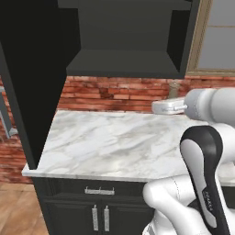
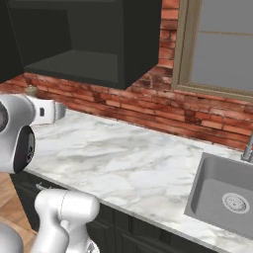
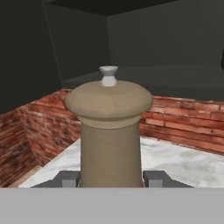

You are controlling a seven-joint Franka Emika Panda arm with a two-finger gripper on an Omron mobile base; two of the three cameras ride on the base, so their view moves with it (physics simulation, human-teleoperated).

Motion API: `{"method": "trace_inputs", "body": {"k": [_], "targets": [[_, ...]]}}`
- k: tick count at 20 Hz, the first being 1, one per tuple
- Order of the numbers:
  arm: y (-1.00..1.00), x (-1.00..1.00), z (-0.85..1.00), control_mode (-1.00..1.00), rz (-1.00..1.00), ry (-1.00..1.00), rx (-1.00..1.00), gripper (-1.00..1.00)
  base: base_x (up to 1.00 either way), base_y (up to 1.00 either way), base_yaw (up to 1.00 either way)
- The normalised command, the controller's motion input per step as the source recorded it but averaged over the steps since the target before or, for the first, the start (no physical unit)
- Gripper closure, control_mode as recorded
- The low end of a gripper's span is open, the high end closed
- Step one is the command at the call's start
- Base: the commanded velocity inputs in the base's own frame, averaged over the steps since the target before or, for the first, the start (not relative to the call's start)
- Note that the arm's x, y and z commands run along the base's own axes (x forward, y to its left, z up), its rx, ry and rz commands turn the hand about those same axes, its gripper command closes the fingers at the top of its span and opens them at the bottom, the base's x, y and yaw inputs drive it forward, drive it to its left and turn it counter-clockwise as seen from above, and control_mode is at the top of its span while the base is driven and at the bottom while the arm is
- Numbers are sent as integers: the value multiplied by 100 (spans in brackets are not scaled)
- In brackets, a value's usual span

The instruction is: Take 2 condiments from the cabinet and move them on the counter near the stove.Make sure the condiments are lined up with each other, next to each other.

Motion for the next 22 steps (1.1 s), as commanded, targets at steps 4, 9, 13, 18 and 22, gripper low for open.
{"method": "trace_inputs", "body": {"k": [4, 9, 13, 18, 22], "targets": [[-44, -2, -21, -100, 0, 0, -11, 100, 0, 0, 0], [-33, 0, -15, -100, 0, 0, -13, 100, 0, 0, 0], [-11, -2, -7, -100, 0, 0, -11, 100, 0, 0, 0], [0, -8, 0, -100, 0, 0, -2, 100, 0, 0, 0], [0, -1, 0, -100, 0, 0, 0, 100, 0, 0, 0]]}}
